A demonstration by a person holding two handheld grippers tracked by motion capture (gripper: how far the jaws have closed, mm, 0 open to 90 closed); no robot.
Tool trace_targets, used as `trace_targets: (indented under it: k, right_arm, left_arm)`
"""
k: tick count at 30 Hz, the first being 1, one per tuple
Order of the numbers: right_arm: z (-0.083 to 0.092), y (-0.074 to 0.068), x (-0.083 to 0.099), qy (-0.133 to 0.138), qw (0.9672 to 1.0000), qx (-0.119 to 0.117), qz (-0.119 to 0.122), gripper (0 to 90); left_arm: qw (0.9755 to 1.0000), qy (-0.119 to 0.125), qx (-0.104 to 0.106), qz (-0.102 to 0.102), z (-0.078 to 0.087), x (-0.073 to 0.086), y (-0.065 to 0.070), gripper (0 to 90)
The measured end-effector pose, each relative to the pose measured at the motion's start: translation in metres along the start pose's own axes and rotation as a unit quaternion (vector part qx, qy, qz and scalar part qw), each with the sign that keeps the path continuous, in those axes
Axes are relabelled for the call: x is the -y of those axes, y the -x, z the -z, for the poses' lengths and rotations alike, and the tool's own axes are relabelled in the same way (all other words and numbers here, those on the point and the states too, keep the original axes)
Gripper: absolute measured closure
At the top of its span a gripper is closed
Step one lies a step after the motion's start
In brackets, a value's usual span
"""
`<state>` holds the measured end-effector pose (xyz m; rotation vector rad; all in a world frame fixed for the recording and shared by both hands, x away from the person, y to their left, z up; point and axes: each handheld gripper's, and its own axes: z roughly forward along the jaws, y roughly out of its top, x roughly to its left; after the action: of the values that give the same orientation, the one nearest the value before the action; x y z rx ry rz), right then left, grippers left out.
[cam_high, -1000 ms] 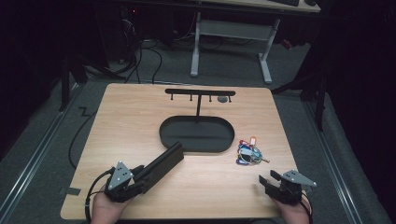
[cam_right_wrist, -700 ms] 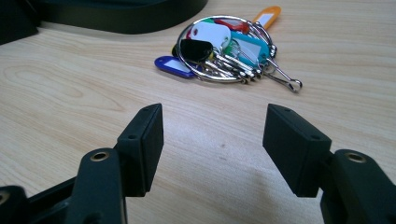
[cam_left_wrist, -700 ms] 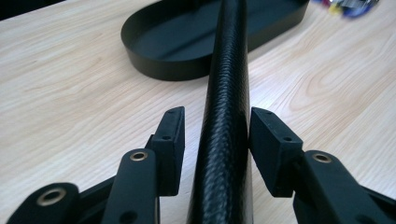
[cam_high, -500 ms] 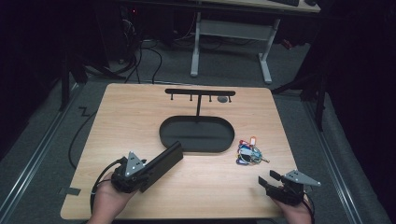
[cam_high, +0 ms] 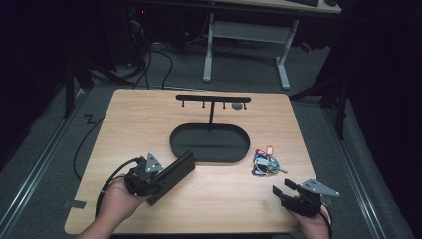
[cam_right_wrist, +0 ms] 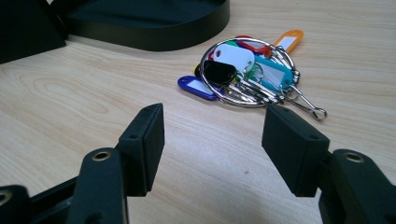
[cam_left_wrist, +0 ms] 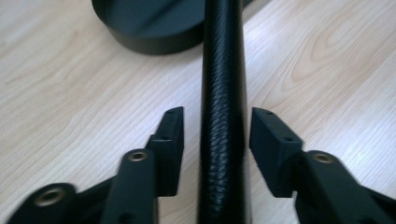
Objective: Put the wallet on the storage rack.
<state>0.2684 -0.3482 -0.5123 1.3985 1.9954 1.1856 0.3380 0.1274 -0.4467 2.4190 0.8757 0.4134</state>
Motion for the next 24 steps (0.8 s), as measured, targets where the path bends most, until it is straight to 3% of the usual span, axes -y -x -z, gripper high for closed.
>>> trace_targets:
  k: [10,18,24]
  right_arm:
    - [-0.006,-0.003,-0.003,-0.004,0.9999,-0.009,0.005,39.5]
    - [-0.004,-0.001,-0.002,0.0,0.9999,-0.012,0.004,39.6]
    - [-0.002,-0.001,-0.003,0.003,1.0,-0.007,0.002,39.8]
  left_arm:
    - [0.9986,-0.047,0.022,-0.007,-0.001,-0.011,-0.007,70.7]
    - [0.998,-0.057,0.022,-0.018,-0.001,-0.013,-0.006,72.9]
    - [0.9972,-0.064,0.035,-0.018,-0.001,-0.015,-0.01,73.6]
